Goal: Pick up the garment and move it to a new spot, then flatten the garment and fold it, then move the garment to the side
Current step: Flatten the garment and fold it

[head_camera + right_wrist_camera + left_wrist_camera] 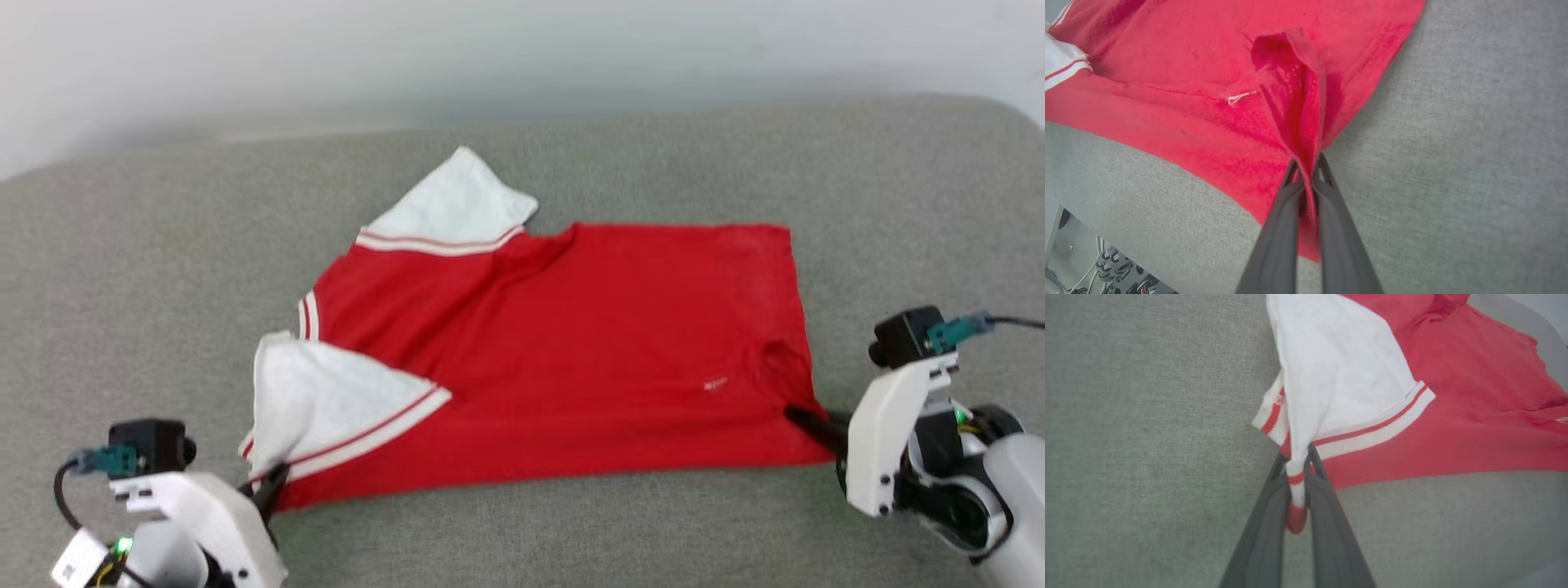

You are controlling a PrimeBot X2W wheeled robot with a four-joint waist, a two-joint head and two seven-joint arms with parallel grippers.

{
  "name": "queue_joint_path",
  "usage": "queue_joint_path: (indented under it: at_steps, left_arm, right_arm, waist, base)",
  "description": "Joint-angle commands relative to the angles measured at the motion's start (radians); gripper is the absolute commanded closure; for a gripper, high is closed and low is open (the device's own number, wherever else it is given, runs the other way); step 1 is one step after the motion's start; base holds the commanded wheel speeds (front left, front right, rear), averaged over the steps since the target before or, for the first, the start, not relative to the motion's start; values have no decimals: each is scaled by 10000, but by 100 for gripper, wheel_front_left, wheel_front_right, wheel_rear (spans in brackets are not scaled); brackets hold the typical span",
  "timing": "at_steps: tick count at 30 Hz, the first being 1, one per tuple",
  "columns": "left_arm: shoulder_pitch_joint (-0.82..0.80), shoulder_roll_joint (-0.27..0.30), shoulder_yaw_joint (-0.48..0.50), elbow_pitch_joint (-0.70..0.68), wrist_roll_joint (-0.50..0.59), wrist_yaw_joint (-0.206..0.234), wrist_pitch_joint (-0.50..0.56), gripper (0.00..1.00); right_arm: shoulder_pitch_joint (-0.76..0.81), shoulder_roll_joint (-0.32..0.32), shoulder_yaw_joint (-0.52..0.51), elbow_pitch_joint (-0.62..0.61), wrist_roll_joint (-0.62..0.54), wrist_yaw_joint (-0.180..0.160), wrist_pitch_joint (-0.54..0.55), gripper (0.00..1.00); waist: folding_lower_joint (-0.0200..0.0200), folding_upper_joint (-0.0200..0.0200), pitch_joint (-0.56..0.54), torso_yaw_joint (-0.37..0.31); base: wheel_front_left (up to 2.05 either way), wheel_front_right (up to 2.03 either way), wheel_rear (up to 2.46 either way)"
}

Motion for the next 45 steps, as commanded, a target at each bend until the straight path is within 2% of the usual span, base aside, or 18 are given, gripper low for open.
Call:
queue_joint_path:
  at_steps: [1, 7, 11, 15, 16, 17, 18, 25, 26, 31, 39, 45]
  left_arm:
    - [353, 65, 93, -84, -80, 97, 56, 100]
    - [1462, -97, 328, -361, -457, 371, 150, 100]
    - [1951, -433, 391, -162, -770, 462, 59, 100]
    - [1850, -732, 249, 310, -797, 340, -250, 100]
    - [1694, -805, 191, 426, -768, 277, -362, 88]
    - [1531, -864, 143, 536, -746, 205, -505, 33]
    - [1375, -893, 104, 632, -651, 138, -662, 0]
    - [411, -741, -149, 587, 323, -109, -1871, 0]
    - [411, -741, -149, 587, 323, -109, -1871, 0]
    - [-474, -630, -407, 276, 1315, -10, -2742, 0]
    - [-2982, -726, -695, 866, 2403, 164, -3629, 0]
    - [-4990, -467, -894, 2205, 2362, -237, -2884, 0]
  right_arm:
    - [363, -109, -99, -160, -11, -4, 55, 100]
    - [1780, -184, -797, -876, -76, -6, 431, 100]
    - [2743, 110, -1340, -1253, -206, -6, 631, 100]
    - [3387, 563, -1858, -1254, -487, -6, 472, 100]
    - [3477, 721, -1954, -1269, -539, -6, 343, 65]
    - [3516, 818, -2043, -1308, -682, -6, 137, 0]
    - [3543, 907, -2102, -1357, -781, -6, -85, 0]
    - [3302, 1430, -2611, -1941, -2014, -4, -3093, 0]
    - [3302, 1430, -2611, -1941, -2014, -4, -3093, 0]
    - [2981, 1854, -3132, -2261, -3134, -4, -4738, 0]
    - [1995, 2181, -3203, -3198, -3791, -4, -5327, 0]
    - [1366, 2133, -3123, -3582, -3662, -4, -5372, 0]
  waist:
    - [0, -1, -392, 64]
    - [0, -1, -551, 111]
    - [0, -1, -374, 61]
    - [0, -1, -134, 50]
    - [0, -1, -67, 64]
    - [0, -1, -11, 76]
    - [0, -1, 36, 81]
    - [0, -1, 161, 38]
    - [0, -1, 161, 38]
    - [0, -1, 253, -105]
    - [0, -1, 1196, -896]
    - [0, -1, 2107, -1549]
  base:
    - [0, 0, 0]
    - [0, 0, 0]
    - [0, 0, 0]
    - [0, 0, 0]
    - [0, 0, 0]
    - [0, 0, 0]
    - [0, 0, 0]
    - [0, 0, 0]
    - [0, 0, 0]
    - [0, 0, 0]
    - [0, 0, 0]
    - [0, 0, 0]
